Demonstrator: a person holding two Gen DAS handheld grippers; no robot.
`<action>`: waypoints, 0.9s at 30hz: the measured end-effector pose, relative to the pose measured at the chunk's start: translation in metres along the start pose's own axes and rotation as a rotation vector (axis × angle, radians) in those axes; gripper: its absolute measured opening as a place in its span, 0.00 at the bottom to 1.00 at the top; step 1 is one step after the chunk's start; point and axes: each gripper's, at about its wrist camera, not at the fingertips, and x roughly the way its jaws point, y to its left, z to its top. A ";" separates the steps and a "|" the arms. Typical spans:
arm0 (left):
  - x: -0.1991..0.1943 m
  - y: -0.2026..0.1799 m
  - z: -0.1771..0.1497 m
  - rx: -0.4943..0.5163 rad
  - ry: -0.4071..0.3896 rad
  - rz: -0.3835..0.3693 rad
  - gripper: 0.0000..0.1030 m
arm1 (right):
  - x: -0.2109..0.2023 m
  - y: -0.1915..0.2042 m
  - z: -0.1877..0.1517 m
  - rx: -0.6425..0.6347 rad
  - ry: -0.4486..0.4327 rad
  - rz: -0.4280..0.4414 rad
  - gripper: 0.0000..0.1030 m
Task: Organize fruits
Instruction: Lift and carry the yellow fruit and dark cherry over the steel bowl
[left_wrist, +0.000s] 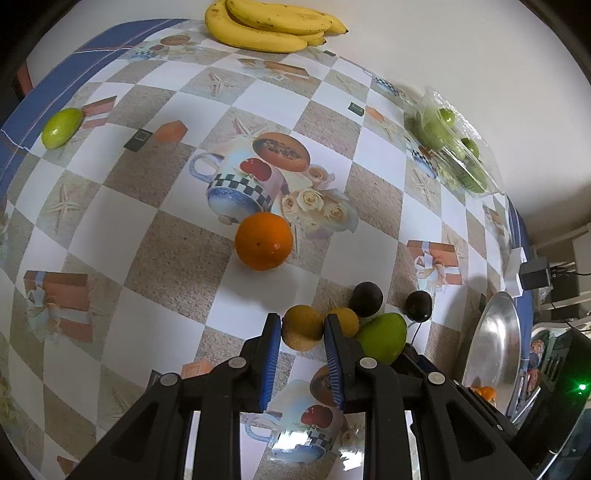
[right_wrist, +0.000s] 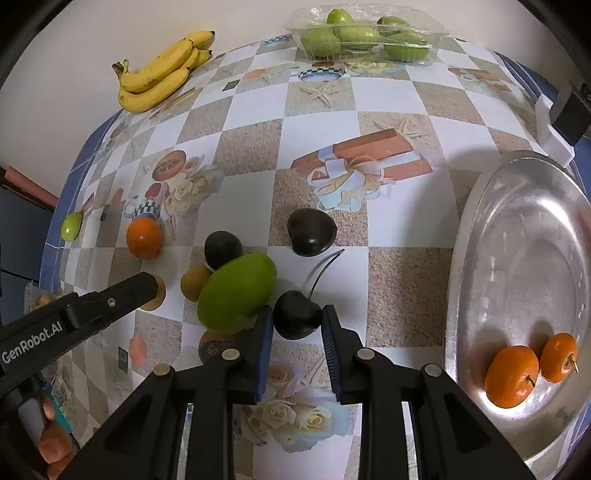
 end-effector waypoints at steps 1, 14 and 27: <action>0.000 0.000 0.000 0.000 -0.001 0.001 0.25 | -0.001 -0.001 0.000 0.003 -0.002 0.005 0.26; -0.024 -0.014 0.006 0.018 -0.075 -0.010 0.25 | -0.048 -0.012 0.002 0.057 -0.094 0.060 0.26; -0.021 -0.061 -0.004 0.107 -0.077 -0.036 0.25 | -0.074 -0.070 0.004 0.175 -0.146 -0.064 0.26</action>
